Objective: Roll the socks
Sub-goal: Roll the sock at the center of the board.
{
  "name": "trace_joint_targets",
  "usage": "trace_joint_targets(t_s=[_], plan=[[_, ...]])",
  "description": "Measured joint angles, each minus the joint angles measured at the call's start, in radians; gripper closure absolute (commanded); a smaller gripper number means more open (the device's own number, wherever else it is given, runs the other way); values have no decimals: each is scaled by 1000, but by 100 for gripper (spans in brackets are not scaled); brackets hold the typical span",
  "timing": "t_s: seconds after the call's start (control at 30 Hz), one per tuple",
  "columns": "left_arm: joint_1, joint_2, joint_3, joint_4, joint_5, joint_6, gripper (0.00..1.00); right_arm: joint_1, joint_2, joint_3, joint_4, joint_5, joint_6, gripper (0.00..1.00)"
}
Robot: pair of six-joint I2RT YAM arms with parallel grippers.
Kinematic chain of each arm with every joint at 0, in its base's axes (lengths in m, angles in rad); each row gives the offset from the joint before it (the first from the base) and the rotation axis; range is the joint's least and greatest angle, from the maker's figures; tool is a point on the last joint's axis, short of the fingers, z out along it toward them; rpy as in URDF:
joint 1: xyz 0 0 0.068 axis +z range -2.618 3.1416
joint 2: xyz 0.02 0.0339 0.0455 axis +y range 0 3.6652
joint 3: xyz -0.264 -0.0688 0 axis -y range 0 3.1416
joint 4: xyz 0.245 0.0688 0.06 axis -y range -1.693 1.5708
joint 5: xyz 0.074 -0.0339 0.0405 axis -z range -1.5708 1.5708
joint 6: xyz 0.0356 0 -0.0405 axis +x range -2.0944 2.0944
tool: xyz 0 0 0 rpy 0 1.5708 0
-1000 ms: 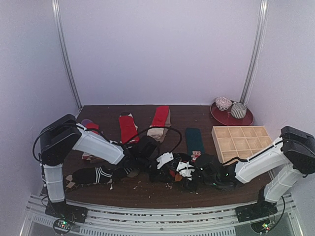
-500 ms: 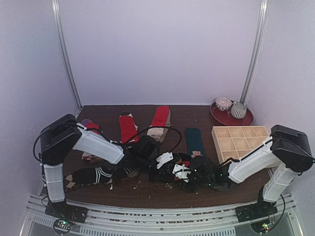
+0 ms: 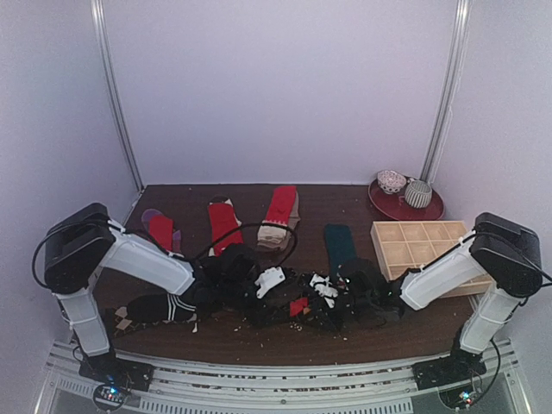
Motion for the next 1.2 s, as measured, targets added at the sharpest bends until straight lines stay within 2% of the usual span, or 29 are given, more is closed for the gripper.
trace_joint_targets(t_s=[0.13, 0.23, 0.37, 0.57, 0.63, 0.87, 1.0, 1.07, 1.1, 1.2], plan=[[-12, -121, -120, 109, -2, 55, 23, -46, 54, -5, 64, -133, 132, 82], [-14, -149, -151, 210, 31, 88, 24, -58, 94, -3, 123, -207, 201, 82], [-14, -95, -143, 311, 87, 113, 25, -71, 122, 10, 139, -270, 241, 82], [-14, 18, -104, 327, 151, 142, 32, -97, 141, 35, 106, -337, 240, 82], [-14, 28, -104, 324, 167, 147, 38, -103, 144, 44, 91, -351, 234, 82], [-13, 33, -101, 319, 187, 153, 67, -116, 151, 63, 51, -384, 205, 82], [-12, 42, -98, 316, 196, 151, 78, -121, 155, 71, 40, -396, 190, 82], [-11, 47, -93, 311, 203, 148, 90, -123, 155, 75, 29, -400, 187, 82], [-11, 49, -90, 309, 208, 146, 100, -124, 155, 76, 24, -402, 186, 81], [-6, 54, -81, 300, 224, 140, 100, -130, 155, 82, 6, -411, 184, 75]])
